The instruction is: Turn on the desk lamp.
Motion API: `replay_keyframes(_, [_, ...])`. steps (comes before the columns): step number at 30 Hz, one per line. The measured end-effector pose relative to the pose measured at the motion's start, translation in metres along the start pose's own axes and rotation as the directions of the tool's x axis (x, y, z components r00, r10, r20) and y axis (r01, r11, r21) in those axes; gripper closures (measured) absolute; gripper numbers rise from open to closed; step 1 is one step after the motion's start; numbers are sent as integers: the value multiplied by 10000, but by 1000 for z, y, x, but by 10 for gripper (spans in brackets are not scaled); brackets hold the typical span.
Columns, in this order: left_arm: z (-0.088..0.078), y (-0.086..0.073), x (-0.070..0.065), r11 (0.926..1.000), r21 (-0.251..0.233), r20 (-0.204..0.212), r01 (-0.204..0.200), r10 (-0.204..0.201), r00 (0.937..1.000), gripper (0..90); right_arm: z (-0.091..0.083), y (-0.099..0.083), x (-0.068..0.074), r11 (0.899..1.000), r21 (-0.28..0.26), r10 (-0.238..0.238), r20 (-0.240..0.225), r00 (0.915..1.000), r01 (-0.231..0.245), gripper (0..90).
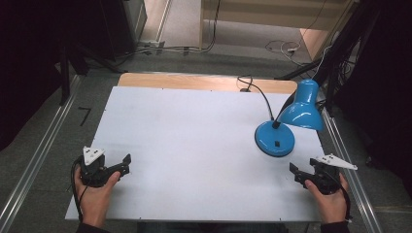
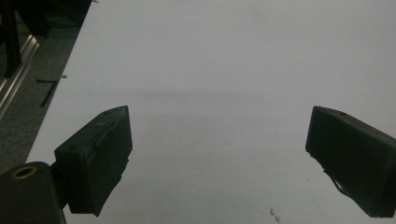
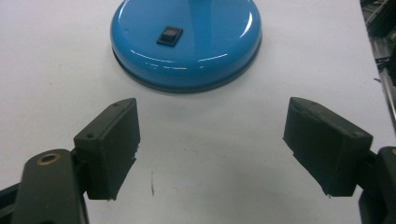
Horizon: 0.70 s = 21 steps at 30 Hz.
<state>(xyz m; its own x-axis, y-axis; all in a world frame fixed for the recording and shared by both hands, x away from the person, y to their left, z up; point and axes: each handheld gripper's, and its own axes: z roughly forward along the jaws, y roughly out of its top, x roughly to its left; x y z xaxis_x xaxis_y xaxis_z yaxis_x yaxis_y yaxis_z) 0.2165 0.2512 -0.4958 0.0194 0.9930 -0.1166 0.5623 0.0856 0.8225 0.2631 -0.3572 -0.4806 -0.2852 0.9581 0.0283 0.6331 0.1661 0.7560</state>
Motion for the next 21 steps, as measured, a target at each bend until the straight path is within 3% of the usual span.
replay_keyframes(21, [1, 0, -1, 10000, 0, 19, -25, 25, 10000, 75, 7, 10, 4, 9997, -136, -210, -60, 9998, 209, 177])
